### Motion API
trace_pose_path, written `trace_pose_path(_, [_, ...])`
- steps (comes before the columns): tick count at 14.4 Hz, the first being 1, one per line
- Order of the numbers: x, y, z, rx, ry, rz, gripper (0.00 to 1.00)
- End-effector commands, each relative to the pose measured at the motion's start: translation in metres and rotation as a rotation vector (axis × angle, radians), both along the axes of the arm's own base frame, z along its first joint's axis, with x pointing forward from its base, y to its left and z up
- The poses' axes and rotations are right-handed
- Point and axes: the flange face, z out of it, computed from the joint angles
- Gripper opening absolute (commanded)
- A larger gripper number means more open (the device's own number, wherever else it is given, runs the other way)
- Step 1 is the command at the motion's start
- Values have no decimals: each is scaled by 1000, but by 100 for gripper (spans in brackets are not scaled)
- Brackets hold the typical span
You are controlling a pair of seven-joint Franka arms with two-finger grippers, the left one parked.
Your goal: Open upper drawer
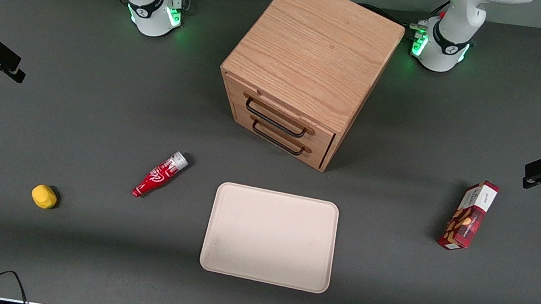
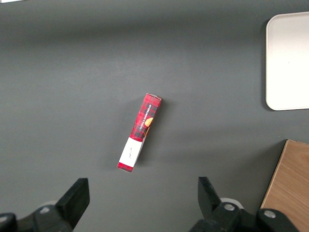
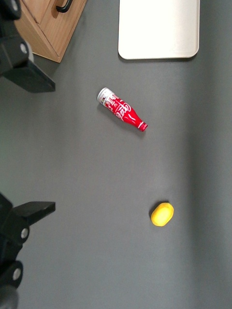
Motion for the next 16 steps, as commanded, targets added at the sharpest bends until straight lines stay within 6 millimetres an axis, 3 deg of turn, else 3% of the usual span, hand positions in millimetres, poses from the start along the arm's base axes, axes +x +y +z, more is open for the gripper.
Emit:
trace_pose_path(1, [8,6,-1,16,14,-18,100])
trace_pose_path(3, [13,7,-6,13,22,-12,100])
trace_pose_path(5, [23,19,-10,2,31,23,100])
trace_pose_path(7, [31,57,-12,5,51,178,100])
trace_pose_path(9, [37,102,-19,18,58,367,100])
trace_pose_path(10, [35,133,-25,28,64,438,100])
trace_pose_path(12, [23,203,-35,49,73,575,100])
trace_pose_path(14, [17,255,-42,64,48,695,100])
trace_pose_path(16, [9,307,-64,87,52,844,100])
